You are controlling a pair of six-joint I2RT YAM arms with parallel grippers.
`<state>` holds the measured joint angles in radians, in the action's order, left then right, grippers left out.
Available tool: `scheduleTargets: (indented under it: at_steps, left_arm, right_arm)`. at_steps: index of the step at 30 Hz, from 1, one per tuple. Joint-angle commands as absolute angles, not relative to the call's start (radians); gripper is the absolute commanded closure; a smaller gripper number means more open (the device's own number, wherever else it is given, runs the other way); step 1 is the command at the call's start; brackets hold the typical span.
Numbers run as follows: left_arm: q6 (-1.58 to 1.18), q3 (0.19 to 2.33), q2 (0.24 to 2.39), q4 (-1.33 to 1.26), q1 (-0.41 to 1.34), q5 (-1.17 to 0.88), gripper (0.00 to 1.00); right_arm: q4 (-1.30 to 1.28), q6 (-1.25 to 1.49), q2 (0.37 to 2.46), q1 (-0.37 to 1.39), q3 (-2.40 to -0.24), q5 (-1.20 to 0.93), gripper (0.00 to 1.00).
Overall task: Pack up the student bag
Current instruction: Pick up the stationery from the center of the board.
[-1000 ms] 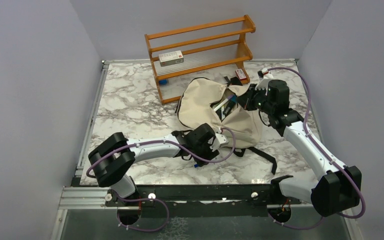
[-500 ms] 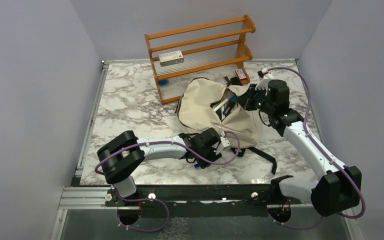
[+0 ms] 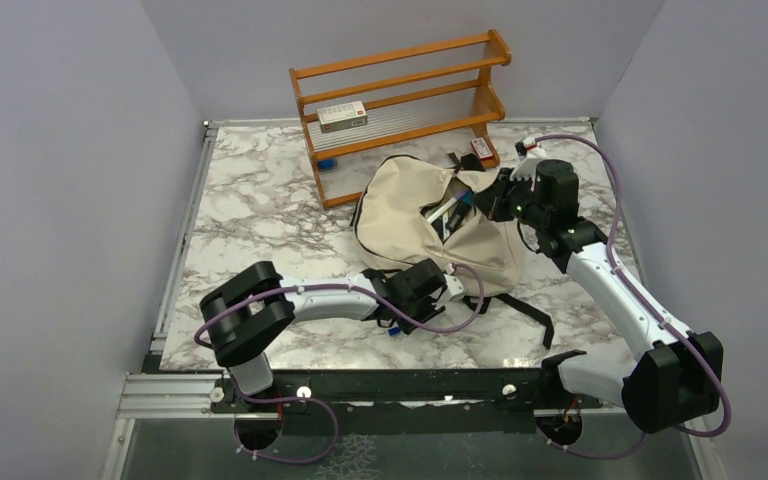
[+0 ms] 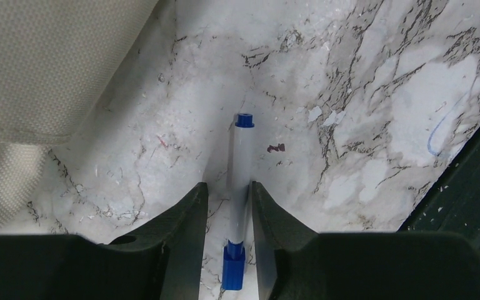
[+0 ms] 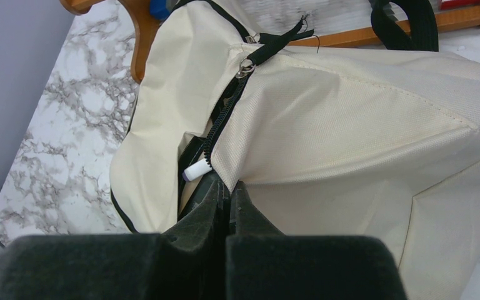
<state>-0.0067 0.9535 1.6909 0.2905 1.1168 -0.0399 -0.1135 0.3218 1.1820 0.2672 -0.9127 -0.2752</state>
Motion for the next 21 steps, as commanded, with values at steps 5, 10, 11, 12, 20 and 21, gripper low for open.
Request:
scheduleTargets:
  at_steps: [5, 10, 11, 12, 20, 21]
  left_arm:
    - [-0.005, 0.95, 1.736, 0.315, 1.126, -0.014, 0.82]
    - [0.032, 0.998, 1.702, 0.356, 1.126, -0.008, 0.94]
    - [0.037, 1.007, 1.688, 0.362, 1.126, -0.014, 0.97]
    - [0.043, 1.012, 1.669, 0.364, 1.126, -0.021, 1.0]
    - [0.143, 1.026, 1.489, 0.365, 1.104, -0.113, 1.0]
    - [0.15, 1.027, 1.466, 0.363, 1.093, -0.131, 1.0]
  right_arm:
    - [-0.069, 0.323, 1.162, 0.267, -0.904, -0.273, 0.99]
    - [-0.075, 0.322, 1.157, 0.267, -0.904, -0.271, 0.99]
    - [-0.074, 0.322, 1.157, 0.267, -0.906, -0.27, 0.99]
    - [-0.074, 0.322, 1.157, 0.267, -0.905, -0.269, 0.99]
    - [-0.069, 0.325, 1.155, 0.267, -0.898, -0.271, 0.99]
    - [-0.07, 0.325, 1.154, 0.267, -0.898, -0.27, 0.99]
